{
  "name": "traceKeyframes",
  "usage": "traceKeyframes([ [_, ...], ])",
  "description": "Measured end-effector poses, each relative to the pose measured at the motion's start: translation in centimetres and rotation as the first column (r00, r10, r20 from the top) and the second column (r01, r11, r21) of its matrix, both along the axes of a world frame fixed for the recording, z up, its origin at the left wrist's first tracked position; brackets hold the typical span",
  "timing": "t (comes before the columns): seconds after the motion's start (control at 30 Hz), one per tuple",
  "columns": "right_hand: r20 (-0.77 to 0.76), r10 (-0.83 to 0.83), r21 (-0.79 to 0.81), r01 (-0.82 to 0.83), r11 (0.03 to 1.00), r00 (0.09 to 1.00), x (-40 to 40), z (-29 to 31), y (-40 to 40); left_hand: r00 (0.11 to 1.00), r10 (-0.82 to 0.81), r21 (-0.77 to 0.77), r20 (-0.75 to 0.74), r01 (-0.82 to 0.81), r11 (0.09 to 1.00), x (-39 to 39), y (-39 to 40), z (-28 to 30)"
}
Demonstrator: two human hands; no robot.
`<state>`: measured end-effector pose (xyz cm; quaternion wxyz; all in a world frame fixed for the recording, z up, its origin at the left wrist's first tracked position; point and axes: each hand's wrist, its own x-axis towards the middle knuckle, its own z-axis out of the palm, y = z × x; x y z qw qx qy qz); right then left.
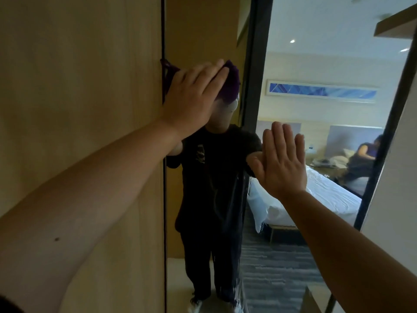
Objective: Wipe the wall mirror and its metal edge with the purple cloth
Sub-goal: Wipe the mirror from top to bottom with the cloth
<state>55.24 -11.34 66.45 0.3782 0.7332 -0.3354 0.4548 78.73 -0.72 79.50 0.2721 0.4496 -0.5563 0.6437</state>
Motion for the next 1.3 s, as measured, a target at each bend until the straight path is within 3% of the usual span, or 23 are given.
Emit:
traceKeyframes([
  [0.17, 0.023, 0.061, -0.08, -0.059, 0.995, 0.998, 0.0, -0.3, -0.9, 0.998, -0.009, 0.044, -0.066, 0.012, 0.999, -1.0, -0.8, -4.7],
  [0.43, 0.015, 0.072, -0.075, -0.071, 0.995, 0.997, -0.1, -0.4, -1.4, 0.998, 0.025, 0.302, 0.059, -0.041, 0.952, 0.5, 0.3, -26.5],
  [0.57, 0.003, 0.035, -0.02, -0.034, 0.999, 0.999, -0.2, -0.3, -1.1, 0.997, -0.005, 0.279, 0.082, -0.018, 0.96, 0.9, 0.5, -30.6],
  [0.77, -0.054, 0.065, 0.171, -0.054, 0.984, 0.996, -2.5, 0.2, 1.4, 0.994, -0.096, 0.354, -0.057, 0.11, 0.929, -0.4, 2.2, -28.3],
  [0.9, -0.033, -0.023, 0.289, 0.031, 0.957, 0.999, -7.9, -0.9, 0.8, 0.966, -0.184, 0.276, -0.182, 0.23, 0.933, -2.3, 2.6, -22.8],
  [1.03, -0.139, -0.103, 0.232, 0.134, 0.964, 0.985, -10.0, -1.3, -1.0, 0.967, -0.193, 0.126, -0.166, 0.215, 0.968, -4.2, 1.3, -12.5],
  [1.17, -0.106, -0.061, 0.174, 0.079, 0.982, 0.993, -9.8, -1.5, -1.9, 0.987, -0.134, -0.049, -0.091, 0.13, 0.99, -7.6, -0.6, -2.4],
  [1.3, -0.067, -0.007, 0.097, 0.013, 0.995, 0.998, -9.9, -1.8, -2.7, 0.999, -0.053, -0.135, -0.012, 0.051, 0.99, -10.4, -2.1, 3.8],
])
